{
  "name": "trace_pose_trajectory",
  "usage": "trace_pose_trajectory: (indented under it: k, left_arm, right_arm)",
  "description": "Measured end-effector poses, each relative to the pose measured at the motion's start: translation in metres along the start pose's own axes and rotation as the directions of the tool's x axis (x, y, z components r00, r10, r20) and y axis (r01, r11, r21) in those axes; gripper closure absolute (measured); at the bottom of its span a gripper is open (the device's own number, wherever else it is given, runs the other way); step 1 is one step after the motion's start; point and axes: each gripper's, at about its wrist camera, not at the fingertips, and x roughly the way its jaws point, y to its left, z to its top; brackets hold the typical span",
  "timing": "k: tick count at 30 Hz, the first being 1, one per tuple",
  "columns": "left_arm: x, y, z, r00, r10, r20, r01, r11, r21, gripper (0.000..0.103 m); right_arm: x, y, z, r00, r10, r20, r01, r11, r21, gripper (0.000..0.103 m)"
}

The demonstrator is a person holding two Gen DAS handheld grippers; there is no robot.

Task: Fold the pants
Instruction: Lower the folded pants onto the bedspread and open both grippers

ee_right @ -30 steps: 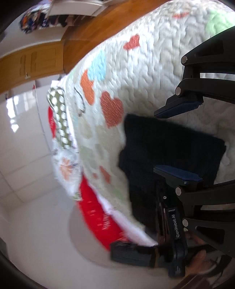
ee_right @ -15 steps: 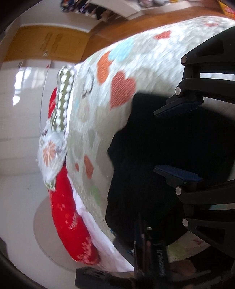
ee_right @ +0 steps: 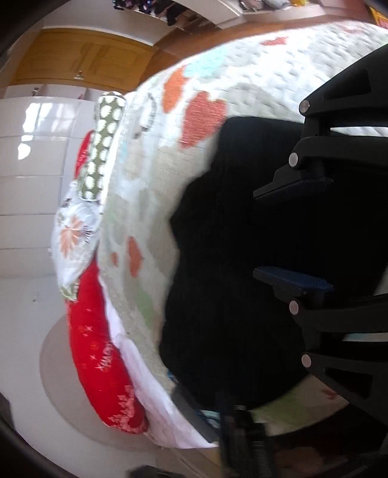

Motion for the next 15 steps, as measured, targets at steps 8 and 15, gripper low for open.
trace_pose_trajectory:
  k: [8,15]
  left_arm:
    - [-0.017,0.009,-0.007,0.999,0.033,0.038,-0.032,0.999,-0.01,0.055]
    - [-0.033,0.02,-0.01,0.996,0.048,0.068,-0.045,0.998,-0.052,0.038]
  right_arm:
    - [-0.024,0.004,0.008,0.999,0.01,0.053,-0.011,0.999,0.032,0.057]
    - [-0.022,0.023,0.013,0.997,0.038,0.06,-0.039,0.999,0.016,0.057]
